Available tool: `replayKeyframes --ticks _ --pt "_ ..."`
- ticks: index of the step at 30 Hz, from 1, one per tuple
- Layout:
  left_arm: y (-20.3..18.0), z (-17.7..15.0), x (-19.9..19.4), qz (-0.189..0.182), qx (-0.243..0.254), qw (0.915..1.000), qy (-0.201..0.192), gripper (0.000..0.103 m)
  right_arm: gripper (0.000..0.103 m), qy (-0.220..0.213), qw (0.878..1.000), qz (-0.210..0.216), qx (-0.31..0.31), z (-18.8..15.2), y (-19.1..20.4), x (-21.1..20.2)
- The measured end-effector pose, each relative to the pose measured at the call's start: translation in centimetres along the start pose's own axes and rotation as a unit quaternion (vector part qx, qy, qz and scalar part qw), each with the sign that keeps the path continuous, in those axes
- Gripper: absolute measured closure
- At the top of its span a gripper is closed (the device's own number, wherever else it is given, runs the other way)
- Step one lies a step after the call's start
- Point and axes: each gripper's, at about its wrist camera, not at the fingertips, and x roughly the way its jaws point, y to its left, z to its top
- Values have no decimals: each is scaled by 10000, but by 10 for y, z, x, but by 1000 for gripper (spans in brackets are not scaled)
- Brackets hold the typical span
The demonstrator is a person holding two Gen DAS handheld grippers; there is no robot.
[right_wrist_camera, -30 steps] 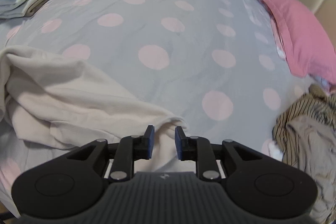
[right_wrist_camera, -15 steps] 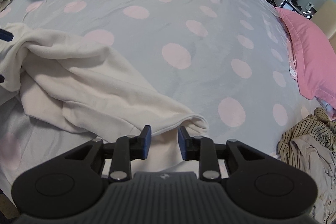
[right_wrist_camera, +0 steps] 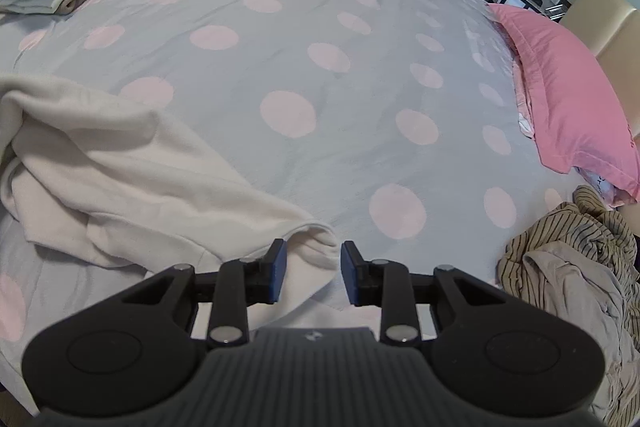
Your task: Fold clothes
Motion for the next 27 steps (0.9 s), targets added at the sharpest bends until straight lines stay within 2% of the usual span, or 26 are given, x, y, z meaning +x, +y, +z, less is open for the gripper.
replayKeyframes --ticks 3,11,12,15,19,20,23,27 --pt "25 9 0 274 -280 9990 -222 97 70 -13 10000 41 87 0 -3 0" --pt "50 30 42 855 -497 9935 -557 96 70 -108 9999 96 44 6 -2 1" --pt "50 29 45 899 -488 9932 -563 90 70 -123 9999 93 11 6 -2 1" --pt "46 27 42 1018 -371 9923 -599 81 70 -151 9998 76 -104 5 -2 1" --pt "42 27 27 1063 -425 9896 -869 67 70 -166 9996 34 -228 4 -1 0" --pt "39 28 21 1024 -419 9891 -974 60 70 -170 9996 25 -232 3 -1 0" --pt "29 30 7 670 -250 9894 -1263 59 69 -189 9995 19 -238 3 0 -1" --pt "-7 28 2 192 493 9889 -1391 59 68 -231 9994 4 -276 3 4 -3"
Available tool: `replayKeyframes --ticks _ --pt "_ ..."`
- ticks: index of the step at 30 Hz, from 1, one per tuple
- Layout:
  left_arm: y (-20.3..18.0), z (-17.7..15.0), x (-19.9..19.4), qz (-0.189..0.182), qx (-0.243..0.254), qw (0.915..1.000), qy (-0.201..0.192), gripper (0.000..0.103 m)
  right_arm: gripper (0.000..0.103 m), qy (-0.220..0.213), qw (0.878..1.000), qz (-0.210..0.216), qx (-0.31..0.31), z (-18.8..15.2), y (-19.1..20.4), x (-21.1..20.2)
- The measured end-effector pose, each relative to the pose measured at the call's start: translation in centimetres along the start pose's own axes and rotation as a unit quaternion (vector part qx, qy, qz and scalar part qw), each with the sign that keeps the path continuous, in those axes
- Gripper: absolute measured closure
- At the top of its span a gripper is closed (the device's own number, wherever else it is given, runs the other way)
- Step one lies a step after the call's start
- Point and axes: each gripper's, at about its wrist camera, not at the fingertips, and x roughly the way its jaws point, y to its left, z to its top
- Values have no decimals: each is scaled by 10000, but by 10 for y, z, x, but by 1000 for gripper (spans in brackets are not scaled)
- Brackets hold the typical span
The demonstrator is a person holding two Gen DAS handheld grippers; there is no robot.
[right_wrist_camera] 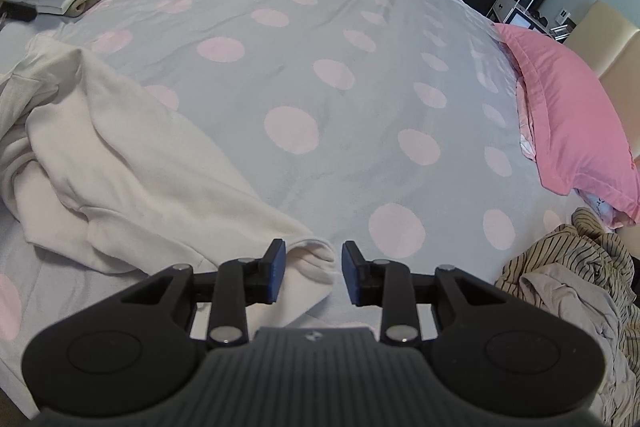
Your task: Fold clothes
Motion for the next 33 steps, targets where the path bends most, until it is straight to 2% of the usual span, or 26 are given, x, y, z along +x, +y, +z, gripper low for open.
replayKeyframes --ticks 5,9,17,23,25,27,28,30,32,33 --pt "-51 -15 18 -390 868 9951 269 59 68 -10 10000 37 -83 0 3 0" --pt "-72 -29 38 -454 1205 9903 522 59 67 18 9996 98 -269 -2 10 4" --pt "-79 -38 58 -493 1450 9851 782 59 64 89 9969 128 -765 0 24 8" --pt "-90 -44 66 -518 1747 9796 851 59 61 115 9971 61 -752 -1 19 10" --pt "-90 -42 68 -549 1702 9800 876 61 61 179 9974 33 -703 -1 16 14" --pt "-87 -39 71 -644 1548 9818 887 81 61 201 9974 37 -695 -1 15 16" --pt "-85 -36 71 -710 1445 9830 883 84 61 193 9973 50 -704 0 15 17" --pt "-80 -31 70 -801 1258 9851 851 97 61 167 9972 78 -721 0 15 18" --pt "-76 -25 66 -815 1124 9873 775 103 61 146 9971 109 -734 1 15 20" --pt "-73 -22 64 -820 1052 9884 733 103 61 145 9971 124 -739 2 15 21"
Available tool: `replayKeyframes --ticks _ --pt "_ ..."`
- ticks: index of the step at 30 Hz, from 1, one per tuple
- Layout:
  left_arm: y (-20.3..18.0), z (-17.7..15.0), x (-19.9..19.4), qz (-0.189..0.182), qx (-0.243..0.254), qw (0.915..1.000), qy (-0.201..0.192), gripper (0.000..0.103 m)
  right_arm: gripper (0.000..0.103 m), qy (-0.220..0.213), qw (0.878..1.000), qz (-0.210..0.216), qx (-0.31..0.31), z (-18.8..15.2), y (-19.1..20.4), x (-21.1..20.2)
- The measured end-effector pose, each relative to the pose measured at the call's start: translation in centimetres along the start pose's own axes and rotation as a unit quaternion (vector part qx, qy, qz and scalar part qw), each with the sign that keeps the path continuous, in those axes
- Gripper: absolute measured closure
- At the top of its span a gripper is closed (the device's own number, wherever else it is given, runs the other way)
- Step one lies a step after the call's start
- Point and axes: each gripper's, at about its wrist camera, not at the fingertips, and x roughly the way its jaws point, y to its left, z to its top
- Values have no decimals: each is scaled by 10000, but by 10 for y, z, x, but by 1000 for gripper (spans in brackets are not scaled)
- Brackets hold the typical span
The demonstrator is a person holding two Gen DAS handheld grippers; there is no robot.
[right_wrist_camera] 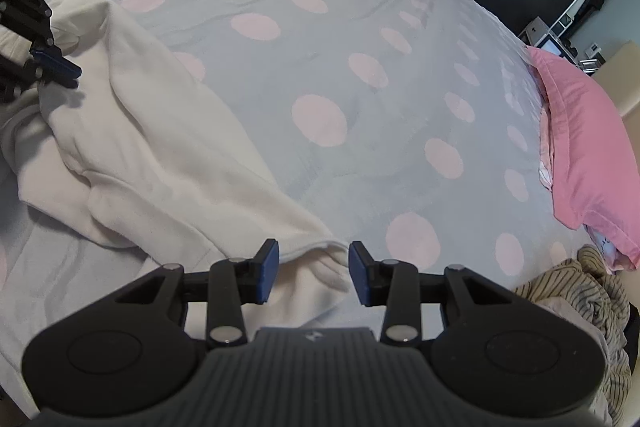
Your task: Fold clothes
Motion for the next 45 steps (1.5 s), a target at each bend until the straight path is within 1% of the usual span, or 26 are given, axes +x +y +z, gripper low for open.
replayKeyframes --ticks 4,7,11,13,15,16,18,20,22,26,28,31,34,35,36,38,39,40,41,42,43,45 --pt "13 7 -11 117 -255 9994 -205 103 61 41 10000 28 -42 1 1 6" --pt "21 9 -15 91 -324 9991 -277 103 61 58 9999 62 -88 3 3 10" --pt "21 7 -18 -122 -111 9996 -247 103 61 31 9997 154 -193 3 8 12" --pt "17 4 -20 -209 44 9995 -242 99 60 39 9994 198 -274 2 12 13" --pt "11 0 -21 -292 223 9990 -264 86 60 32 9990 239 -368 1 16 14" --pt "6 -2 -22 -336 327 9985 -283 82 60 26 9988 263 -416 1 19 15" --pt "-3 -6 -23 -433 559 9970 -303 69 60 11 9982 319 -516 0 23 15" --pt "-14 -10 -20 -468 824 9952 -229 62 59 11 9971 358 -678 -2 29 16" --pt "-23 -14 -17 -489 1008 9936 -133 62 57 11 9954 386 -874 -4 35 18" --pt "-32 -19 -6 -497 1077 9929 107 62 53 18 9901 465 -1324 -9 48 19" --pt "-34 -22 -1 -451 1064 9931 220 62 48 15 9874 538 -1491 -11 54 19" --pt "-36 -25 5 -298 1112 9928 346 62 40 5 9827 609 -1747 -14 64 20" --pt "-34 -27 11 -79 1020 9937 454 62 37 74 9760 479 -2121 -19 76 27" --pt "-31 -26 12 -48 951 9943 475 63 38 89 9741 417 -2222 -20 79 29" --pt "-28 -26 13 -40 863 9950 491 73 41 99 9723 360 -2308 -22 80 30" --pt "-20 -23 12 -56 672 9964 513 85 56 118 9684 244 -2479 -24 84 33" --pt "-16 -21 10 -61 559 9972 487 92 70 114 9688 224 -2465 -23 83 32" --pt "-11 -20 7 -74 434 9981 429 95 75 83 9713 198 -2368 -21 79 31" --pt "-6 -17 2 -66 300 9989 347 97 75 18 9748 152 -2227 -18 74 28" --pt "-1 -14 -2 -51 164 9995 259 98 79 -89 9790 107 -2035 -14 67 24" --pt "6 -11 -8 -41 9 9999 157 98 80 -216 9838 101 -1774 -9 59 18" --pt "20 -5 -23 -77 -323 9994 -64 98 81 -503 9924 256 -1095 1 37 2"
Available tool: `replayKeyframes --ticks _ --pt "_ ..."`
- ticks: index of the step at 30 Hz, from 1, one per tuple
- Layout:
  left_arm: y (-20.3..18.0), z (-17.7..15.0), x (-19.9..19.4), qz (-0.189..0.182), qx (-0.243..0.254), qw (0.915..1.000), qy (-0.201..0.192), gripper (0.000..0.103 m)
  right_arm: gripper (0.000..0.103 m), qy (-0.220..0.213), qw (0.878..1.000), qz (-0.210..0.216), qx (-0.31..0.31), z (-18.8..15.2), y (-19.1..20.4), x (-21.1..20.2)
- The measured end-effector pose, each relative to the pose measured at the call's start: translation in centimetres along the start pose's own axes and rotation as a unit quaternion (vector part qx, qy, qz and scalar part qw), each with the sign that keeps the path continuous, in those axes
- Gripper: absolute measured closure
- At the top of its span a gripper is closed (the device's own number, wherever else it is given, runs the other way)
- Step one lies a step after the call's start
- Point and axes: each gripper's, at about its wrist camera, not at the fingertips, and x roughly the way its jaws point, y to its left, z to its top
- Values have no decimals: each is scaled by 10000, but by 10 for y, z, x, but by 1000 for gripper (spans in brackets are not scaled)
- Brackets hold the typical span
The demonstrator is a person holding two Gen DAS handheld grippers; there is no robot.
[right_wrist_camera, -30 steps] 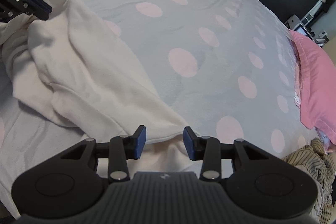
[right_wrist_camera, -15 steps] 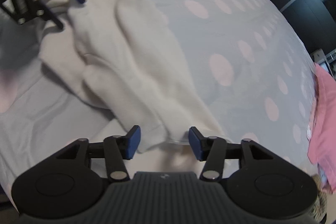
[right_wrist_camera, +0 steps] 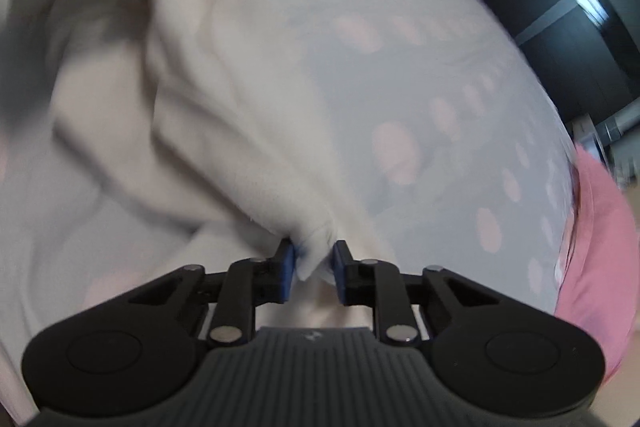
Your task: Fold clothes
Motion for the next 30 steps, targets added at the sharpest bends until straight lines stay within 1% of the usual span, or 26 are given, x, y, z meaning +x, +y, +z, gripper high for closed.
replayKeyframes --ticks 2,4,7,8,10,13,17,18,20,21,23,25,27,29,30 --pt "15 9 -18 -125 -350 9990 -231 98 82 -368 9978 217 500 6 -19 -19" --pt "25 15 -39 -310 -631 9965 -457 98 82 -663 9937 442 784 10 -28 -38" --pt "34 21 -71 -594 -799 9923 -731 99 82 -939 9880 824 904 15 -34 -60" --pt "36 20 -81 -809 -895 9894 -808 99 82 -1014 9867 923 875 16 -33 -66" --pt "40 18 -101 -1304 -1121 9802 -983 99 82 -1170 9836 1131 782 17 -28 -80" --pt "45 13 -126 -1966 -1366 9626 -1266 99 82 -1444 9756 1507 687 19 -21 -102" --pt "57 1 -140 -2742 -1668 9368 -1389 99 82 -1816 9598 2004 747 21 -14 -127" --pt "60 -3 -141 -2875 -1716 9323 -1371 99 82 -1855 9569 2092 787 21 -13 -130" --pt "65 -11 -133 -2934 -1834 9312 -1147 99 82 -1765 9575 2101 885 19 -11 -129" --pt "68 -14 -128 -2951 -1895 9309 -1022 99 82 -1627 9608 2036 941 19 -10 -124" --pt "76 -24 -109 -2838 -2156 9320 -657 99 82 -1287 9672 1904 1082 18 -8 -108" --pt "83 -36 -83 -2676 -2472 9311 -175 99 82 -898 9709 1815 1277 17 -6 -85" --pt "87 -47 -54 -2376 -2803 9295 316 99 82 -507 9727 1722 1469 16 -4 -61" --pt "86 -54 -27 -2099 -2953 9292 727 99 82 -183 9734 1636 1594 16 -1 -37" --pt "84 -55 -16 -1967 -2980 9301 865 99 83 -90 9733 1631 1613 16 1 -27"
